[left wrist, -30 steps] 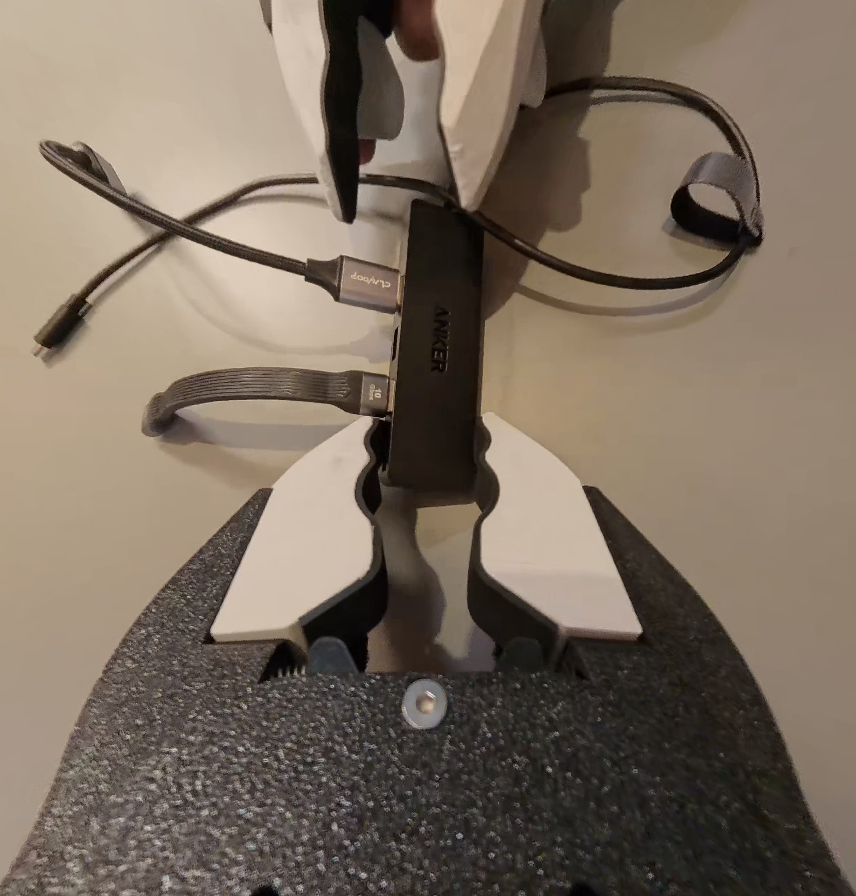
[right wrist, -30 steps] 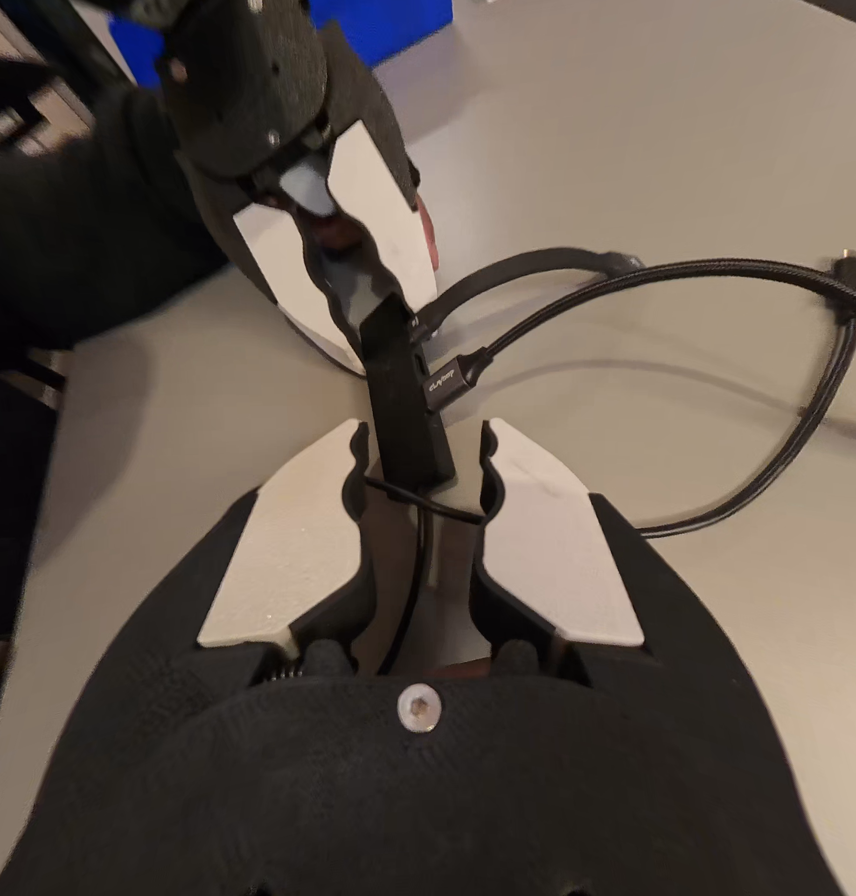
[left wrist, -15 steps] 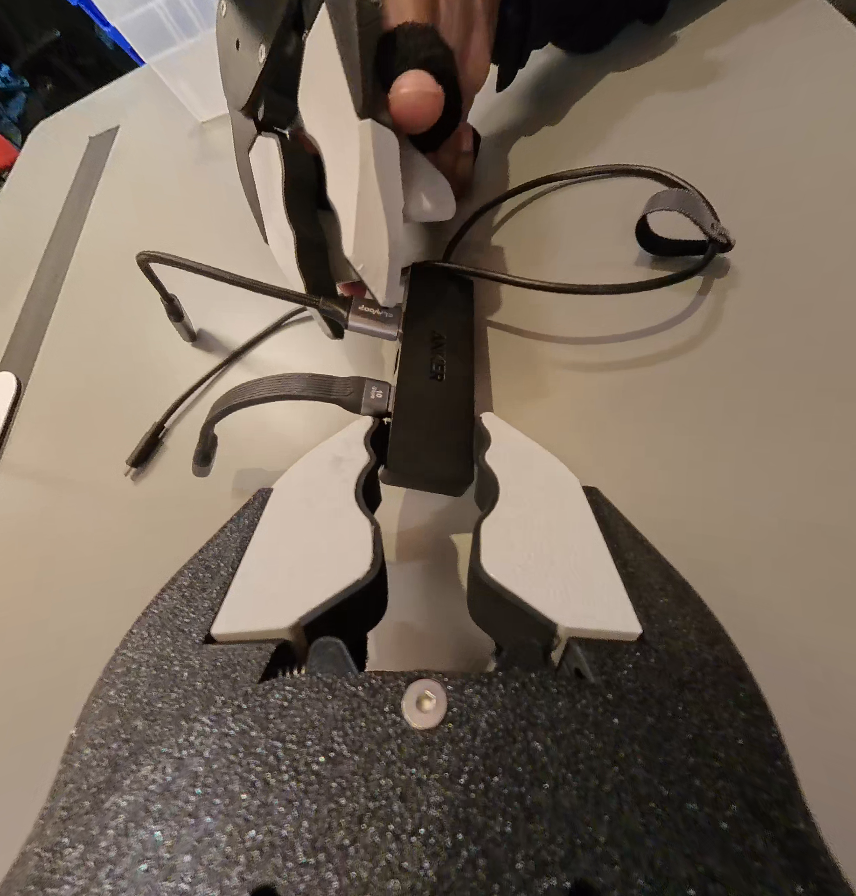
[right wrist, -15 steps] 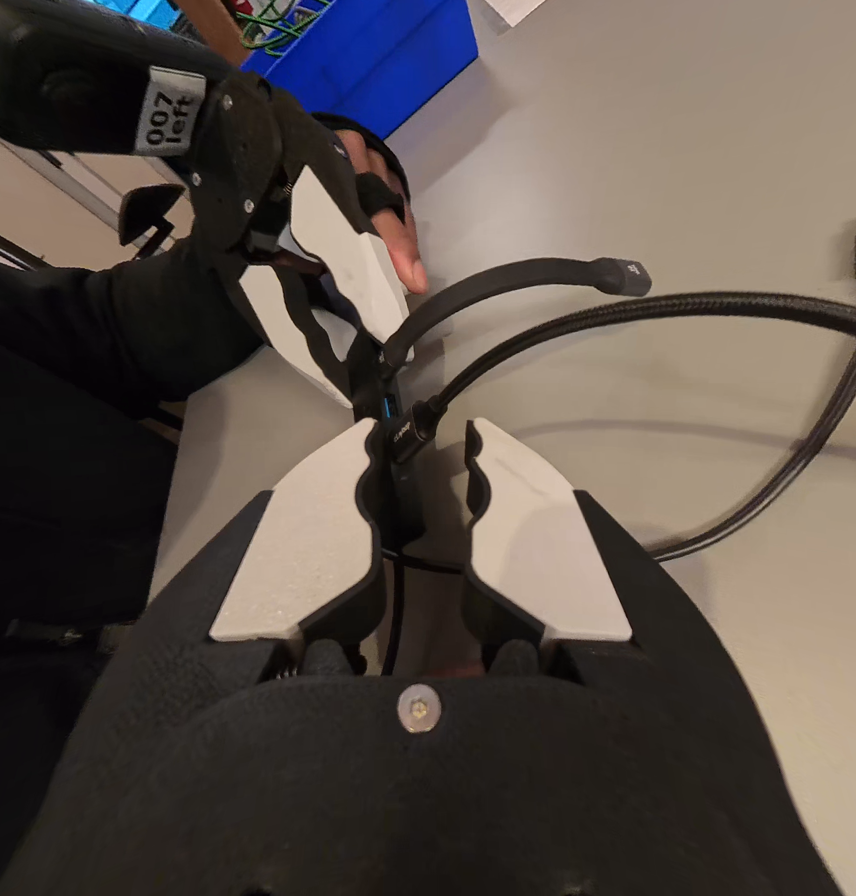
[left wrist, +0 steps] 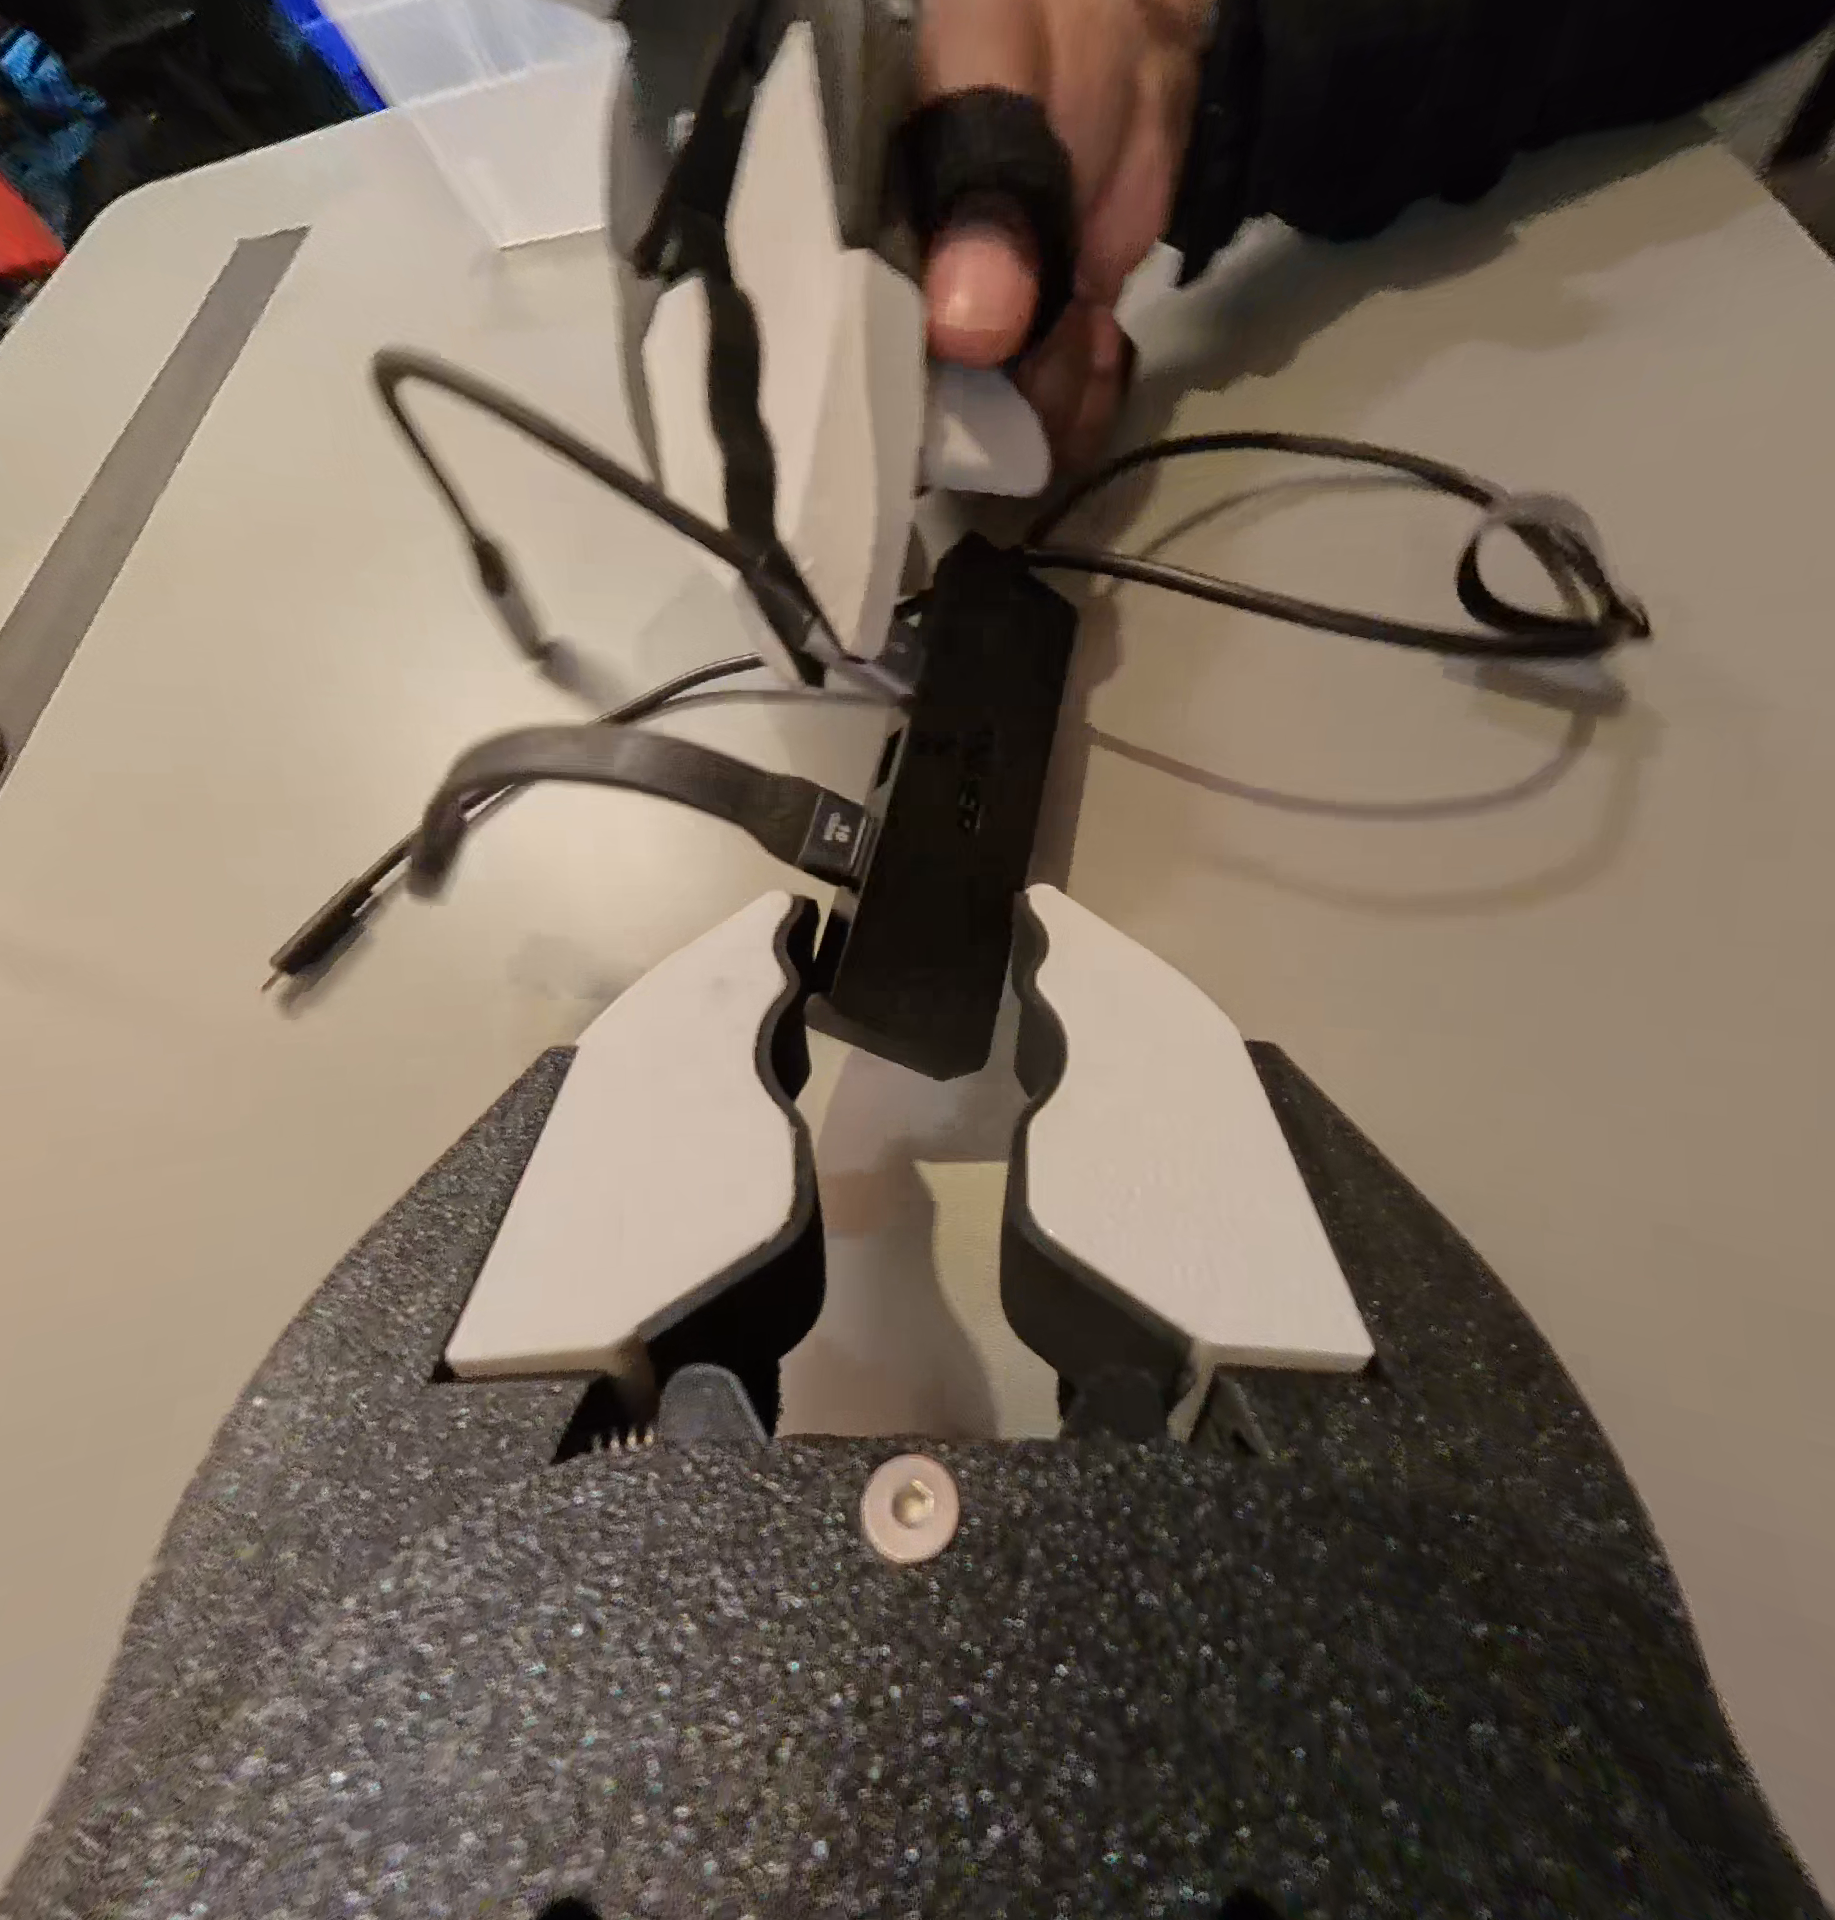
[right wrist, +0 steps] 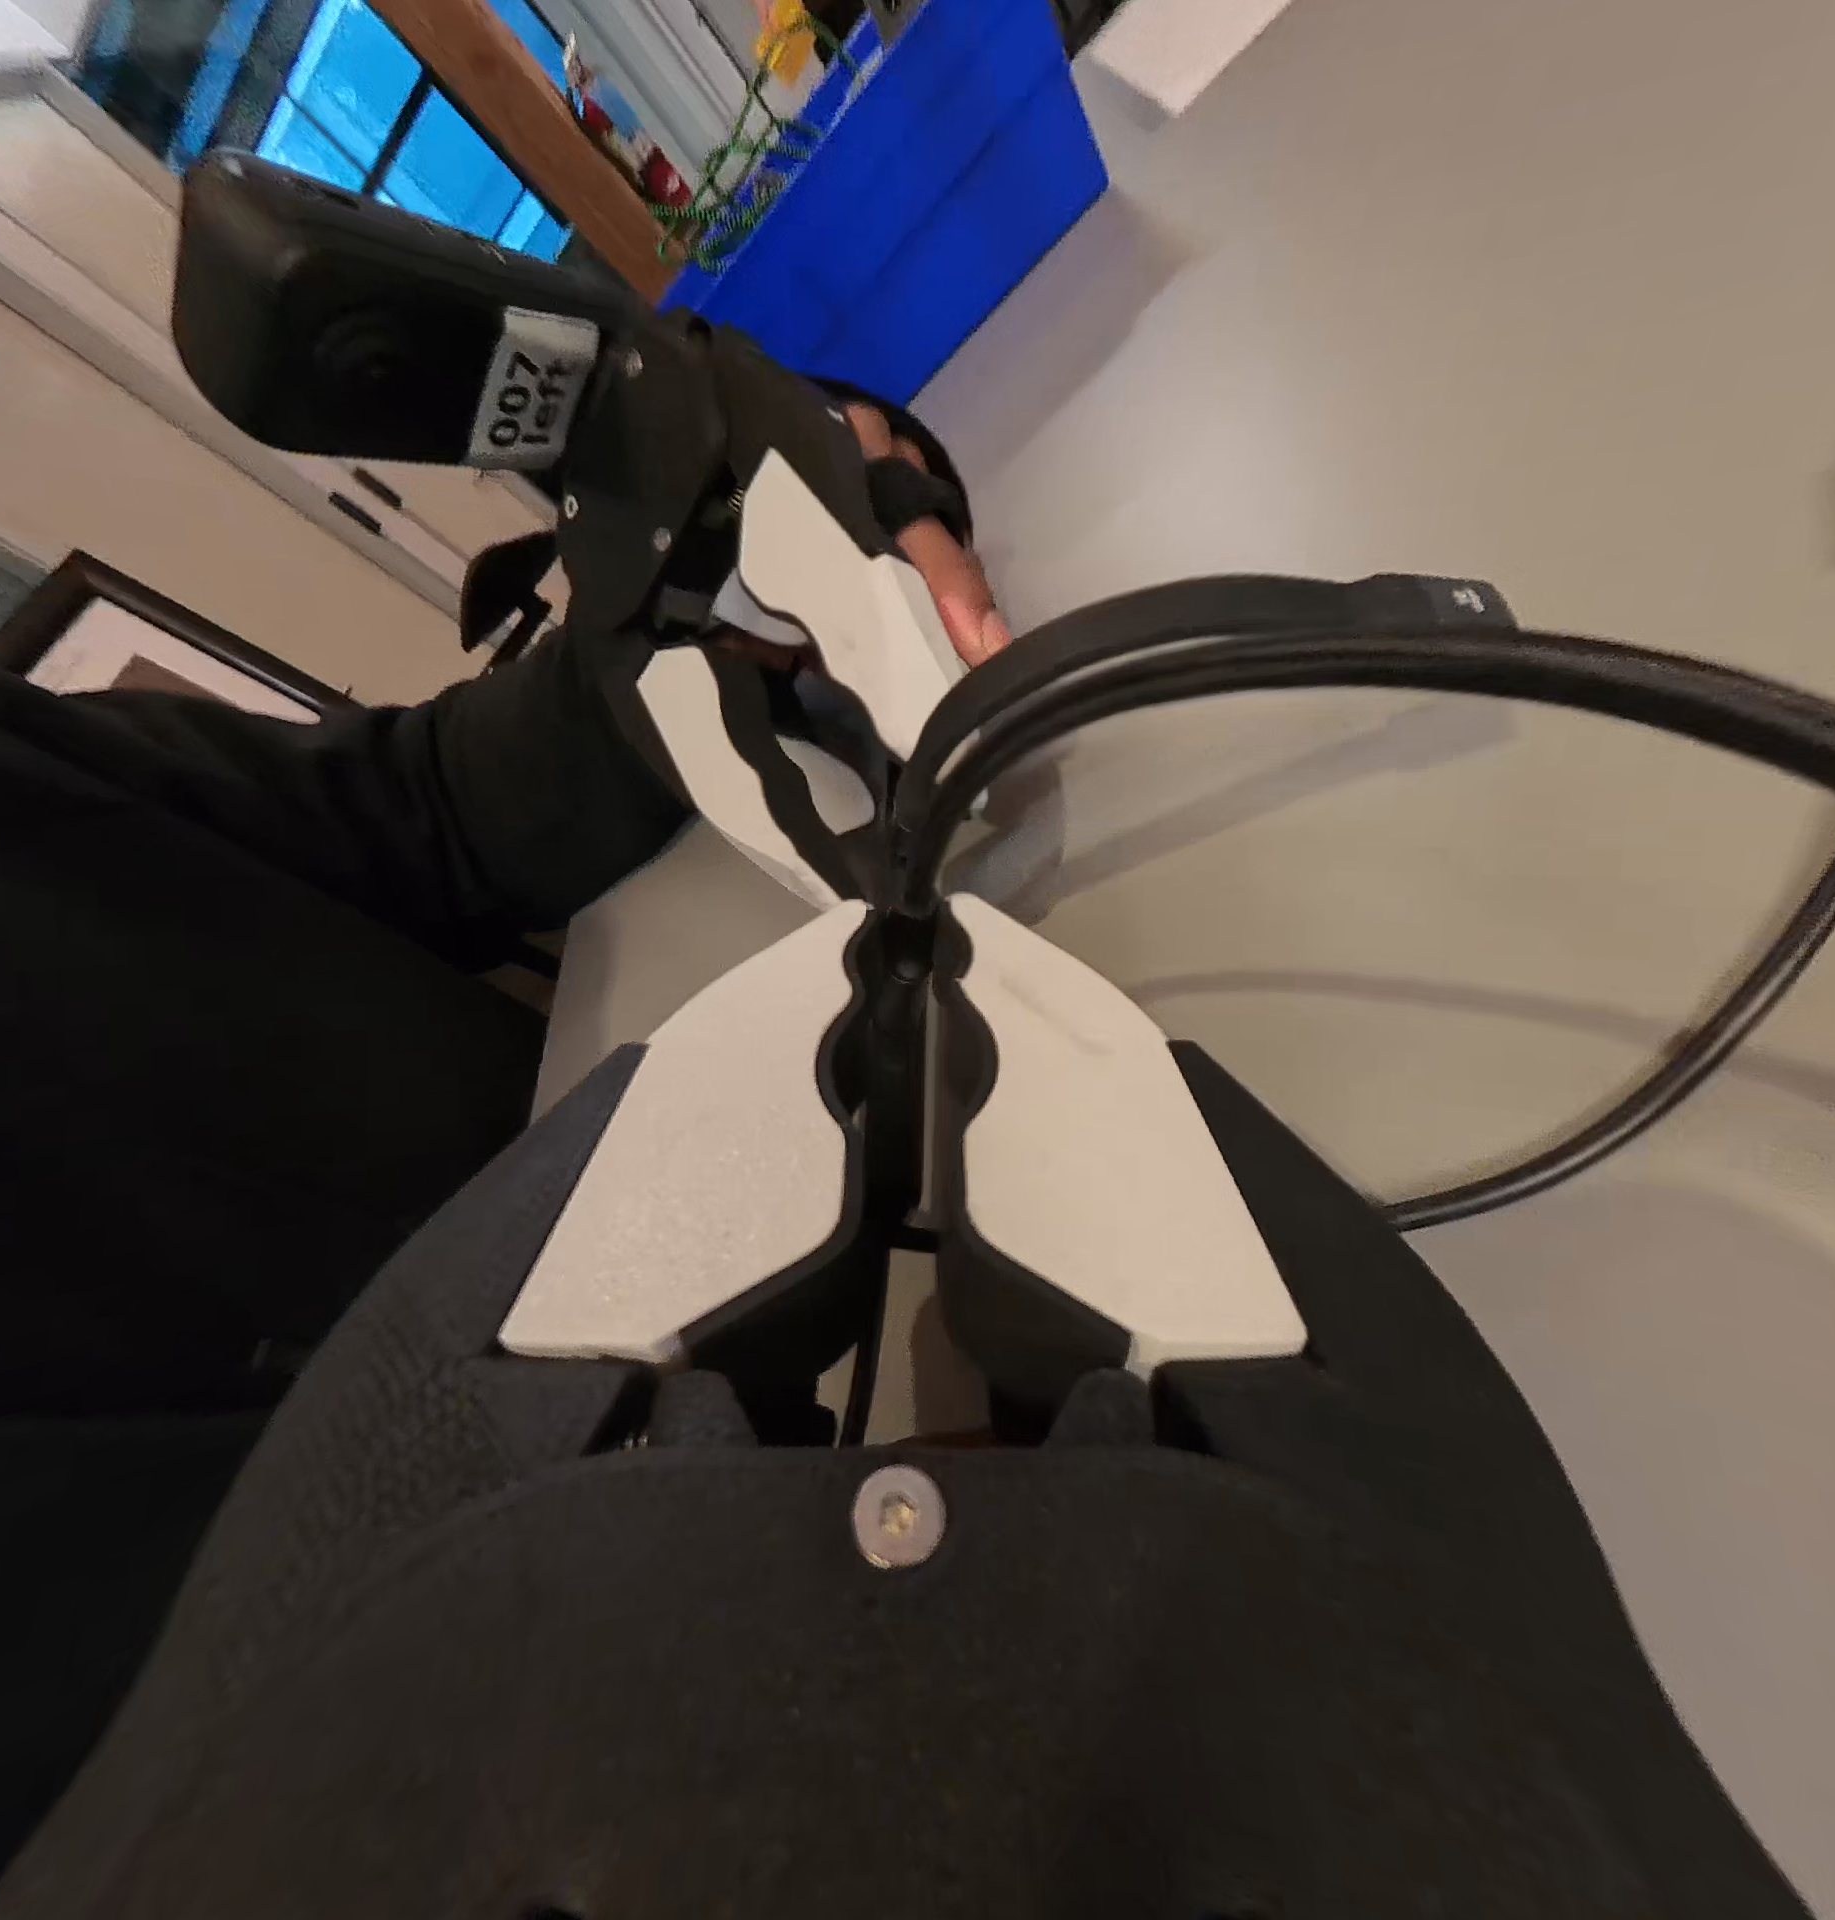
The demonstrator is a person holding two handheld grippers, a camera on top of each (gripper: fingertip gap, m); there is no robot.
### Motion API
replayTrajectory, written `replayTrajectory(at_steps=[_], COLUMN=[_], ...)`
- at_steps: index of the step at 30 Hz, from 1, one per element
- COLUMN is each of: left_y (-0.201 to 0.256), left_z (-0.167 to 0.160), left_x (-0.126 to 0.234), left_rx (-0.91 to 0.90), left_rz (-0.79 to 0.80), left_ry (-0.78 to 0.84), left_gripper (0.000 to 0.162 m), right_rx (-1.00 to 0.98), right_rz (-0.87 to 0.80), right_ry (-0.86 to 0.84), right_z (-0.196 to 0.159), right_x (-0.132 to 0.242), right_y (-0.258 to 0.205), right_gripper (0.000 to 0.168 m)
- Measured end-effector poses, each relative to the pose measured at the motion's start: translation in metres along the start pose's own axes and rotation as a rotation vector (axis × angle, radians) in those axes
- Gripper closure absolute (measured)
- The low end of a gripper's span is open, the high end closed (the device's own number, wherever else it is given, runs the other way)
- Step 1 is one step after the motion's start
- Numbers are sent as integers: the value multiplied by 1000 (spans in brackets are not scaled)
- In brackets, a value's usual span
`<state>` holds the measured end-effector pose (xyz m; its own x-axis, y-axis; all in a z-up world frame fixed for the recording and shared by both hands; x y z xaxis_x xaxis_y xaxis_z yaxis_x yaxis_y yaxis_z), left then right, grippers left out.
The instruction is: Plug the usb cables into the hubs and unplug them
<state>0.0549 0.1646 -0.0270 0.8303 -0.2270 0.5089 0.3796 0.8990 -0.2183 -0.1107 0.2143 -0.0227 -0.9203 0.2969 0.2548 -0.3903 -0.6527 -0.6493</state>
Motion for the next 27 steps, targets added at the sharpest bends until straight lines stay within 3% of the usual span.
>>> replayTrajectory(at_steps=[3,6,11,15,19,24,27], left_y=[-14,-32,-46,-38,-33,-32,-31], left_z=[0,-3,1,13,20,19,18], left_x=[4,8,3,-8,-11,-10,-9], left_rx=[181,491,967,1030,1016,1016,1005], left_rz=[59,71,-66,-99,-29,-63,-81], left_ry=[16,58,423,524,610,582,570], left_gripper=[111,94,99,106,146,151,151], right_rx=[30,8,-83,-99,-55,-85,-109], right_rz=[-25,-22,25,45,38,37,93], right_ry=[77,220,453,516,482,432,314], right_z=[6,15,21,22,21,19,15], right_x=[5,16,23,14,5,4,6], right_y=[0,3,9,6,-1,1,2], right_gripper=[161,161,161,161,161,159,159])
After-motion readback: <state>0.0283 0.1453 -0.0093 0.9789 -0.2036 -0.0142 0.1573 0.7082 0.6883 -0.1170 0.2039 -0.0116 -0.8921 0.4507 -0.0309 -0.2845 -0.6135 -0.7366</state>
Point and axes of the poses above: each gripper's, where its closed fingertips meet, x back along the fingers, z out of its top, y = z × x across the jaws, the point moved 8 cm from there along x, back along the fingers, and after that the axes turned 3 degrees about z, right-handed, at the moved point
